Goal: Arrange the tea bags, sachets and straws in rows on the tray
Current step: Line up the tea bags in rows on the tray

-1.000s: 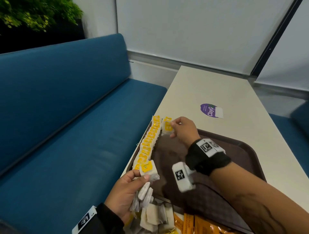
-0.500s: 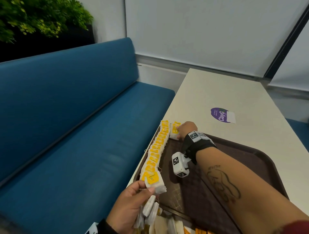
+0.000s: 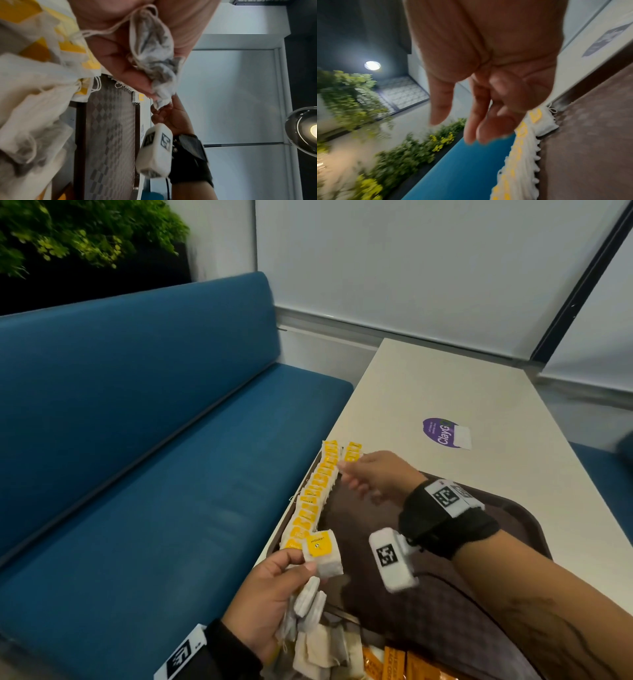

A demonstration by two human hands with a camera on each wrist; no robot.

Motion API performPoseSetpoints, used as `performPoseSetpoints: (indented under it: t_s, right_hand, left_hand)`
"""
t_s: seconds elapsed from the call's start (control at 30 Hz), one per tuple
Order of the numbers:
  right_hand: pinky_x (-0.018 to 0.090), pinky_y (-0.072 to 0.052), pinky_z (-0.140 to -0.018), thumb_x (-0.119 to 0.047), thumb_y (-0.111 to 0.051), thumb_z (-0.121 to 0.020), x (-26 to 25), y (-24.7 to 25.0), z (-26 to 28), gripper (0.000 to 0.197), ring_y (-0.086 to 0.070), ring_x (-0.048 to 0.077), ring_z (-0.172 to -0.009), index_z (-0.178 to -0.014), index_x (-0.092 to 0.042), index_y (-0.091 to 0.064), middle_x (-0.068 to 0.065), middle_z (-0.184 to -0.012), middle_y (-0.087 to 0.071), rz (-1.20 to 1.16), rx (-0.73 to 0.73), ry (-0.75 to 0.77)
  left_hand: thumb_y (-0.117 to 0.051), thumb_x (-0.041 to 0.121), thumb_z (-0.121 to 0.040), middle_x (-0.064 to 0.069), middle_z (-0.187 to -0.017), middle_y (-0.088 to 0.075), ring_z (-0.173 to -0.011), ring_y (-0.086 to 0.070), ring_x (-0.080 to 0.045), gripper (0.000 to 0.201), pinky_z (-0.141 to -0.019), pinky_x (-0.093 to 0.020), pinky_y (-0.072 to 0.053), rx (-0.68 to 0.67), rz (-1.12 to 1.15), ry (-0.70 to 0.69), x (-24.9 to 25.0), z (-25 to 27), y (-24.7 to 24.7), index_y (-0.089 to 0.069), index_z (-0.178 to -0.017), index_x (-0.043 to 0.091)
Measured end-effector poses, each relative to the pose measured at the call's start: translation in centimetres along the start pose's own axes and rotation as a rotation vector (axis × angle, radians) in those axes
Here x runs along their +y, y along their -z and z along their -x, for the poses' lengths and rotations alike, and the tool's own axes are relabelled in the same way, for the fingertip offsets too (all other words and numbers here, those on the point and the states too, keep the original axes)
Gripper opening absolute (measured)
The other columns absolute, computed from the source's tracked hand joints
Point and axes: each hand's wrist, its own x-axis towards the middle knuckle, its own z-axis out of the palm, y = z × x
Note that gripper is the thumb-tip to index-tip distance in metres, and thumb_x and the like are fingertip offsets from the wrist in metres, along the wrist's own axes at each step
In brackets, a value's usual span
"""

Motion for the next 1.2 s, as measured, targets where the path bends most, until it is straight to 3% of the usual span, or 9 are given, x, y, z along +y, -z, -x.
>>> performPoseSetpoints:
  t_s: [0.13, 0.3, 0.4, 0.53, 0.7, 0.8, 0.87, 0.97, 1.2]
  right_hand:
    - [0.015, -0.032, -0.042, -0.036, -0.068, -0.082, -0.6, -0.5, 5.4, 0.024, -0.052, 0.002, -0.047, -0.074, -0.014, -0.064, -0.009, -0.056, -0.061, 0.176, -0.381, -0.039]
    - [0.016, -0.029, -0.04, -0.008, -0.071, -0.081, 0.3, -1.3, 7.6, 0.009, -0.048, 0.005, -0.046, -0.076, -0.011, -0.063, -0.001, -0.059, -0.058, 0.0, -0.441, -0.01]
    - [0.016, -0.028, -0.038, -0.005, -0.067, -0.083, 0.6, -1.6, 7.1, 0.013, -0.053, 0.006, -0.047, -0.076, -0.011, -0.059, 0.001, -0.06, -0.058, -0.106, -0.328, 0.021]
    - [0.015, -0.028, -0.035, -0.007, -0.06, -0.09, 1.4, -1.2, 3.6, 0.016, -0.058, 0.006, -0.049, -0.077, -0.013, -0.053, 0.005, -0.064, -0.057, -0.157, 0.002, 0.027]
    - [0.017, -0.037, -0.039, -0.005, -0.055, -0.092, 2.9, 0.0, -3.0, 0.026, -0.054, 0.015, -0.055, -0.068, -0.014, -0.05, 0.006, -0.059, -0.054, -0.049, 0.26, -0.072]
    - [0.021, -0.047, -0.055, -0.01, -0.057, -0.09, 3.1, 0.0, -5.7, 0.013, -0.059, 0.016, -0.062, -0.079, -0.014, -0.06, 0.004, -0.073, -0.06, -0.049, 0.288, -0.126]
    - [0.024, -0.051, -0.069, -0.016, -0.054, -0.093, 2.9, -0.1, -7.0, 0.019, -0.065, 0.024, -0.094, -0.109, -0.01, -0.062, 0.01, -0.104, -0.066, -0.036, 0.298, -0.217]
    - [0.032, -0.042, -0.096, -0.026, -0.046, -0.097, 1.7, -0.8, -7.0, 0.038, -0.05, 0.026, -0.124, -0.132, -0.012, -0.048, 0.01, -0.135, -0.051, 0.496, 0.291, -0.178]
    - [0.029, -0.041, -0.097, -0.035, -0.046, -0.097, 1.2, -1.4, -8.3, 0.04, -0.051, 0.023, -0.123, -0.134, -0.019, -0.046, 0.003, -0.134, -0.053, 0.571, 0.321, -0.191]
  left_hand:
    - [-0.057, 0.005, -0.084, -0.013, -0.077, -0.065, -0.057, -0.058, -0.014, 0.008, -0.053, -0.028, -0.048, -0.022, -0.016, -0.016, 0.0, 0.2, -0.5, -0.064, -0.085, 0.001]
    - [-0.055, 0.004, -0.086, -0.014, -0.076, -0.065, -0.057, -0.059, -0.016, 0.008, -0.058, -0.029, -0.048, -0.025, -0.014, -0.003, 0.0, 0.6, -1.0, -0.062, -0.09, 0.001]
    - [-0.054, 0.007, -0.089, -0.016, -0.077, -0.067, -0.055, -0.06, -0.016, 0.014, -0.054, -0.028, -0.05, 0.006, 0.024, 0.027, 0.0, 0.6, -0.8, -0.06, -0.101, 0.005]
    - [-0.054, 0.011, -0.09, -0.016, -0.074, -0.067, -0.055, -0.058, -0.019, 0.017, -0.045, -0.023, -0.05, 0.029, 0.101, 0.081, 0.3, 0.7, -0.4, -0.061, -0.103, 0.005]
    - [-0.063, 0.016, -0.072, -0.02, -0.077, -0.065, -0.048, -0.06, -0.02, 0.036, -0.042, -0.027, -0.051, 0.033, 0.24, 0.194, 0.6, 0.5, 0.3, -0.062, -0.105, 0.001]
    - [-0.066, 0.021, -0.063, -0.017, -0.076, -0.068, -0.048, -0.061, -0.021, 0.042, -0.043, -0.027, -0.049, 0.045, 0.234, 0.223, 0.8, 0.1, 0.9, -0.065, -0.101, 0.003]
    - [-0.066, 0.02, -0.063, -0.017, -0.077, -0.069, -0.05, -0.061, -0.022, 0.039, -0.043, -0.028, -0.05, 0.046, 0.248, 0.241, 1.0, 0.0, 1.3, -0.066, -0.098, 0.003]
    - [-0.064, 0.019, -0.066, -0.017, -0.076, -0.068, -0.049, -0.061, -0.023, 0.036, -0.04, -0.028, -0.05, 0.035, 0.28, 0.258, 1.2, -0.1, 1.7, -0.066, -0.098, 0.002]
    - [-0.065, 0.019, -0.065, -0.018, -0.083, -0.067, -0.062, -0.058, -0.027, 0.043, -0.046, -0.031, -0.052, 0.035, 0.28, 0.272, 1.3, -0.2, 1.9, -0.065, -0.105, 0.003]
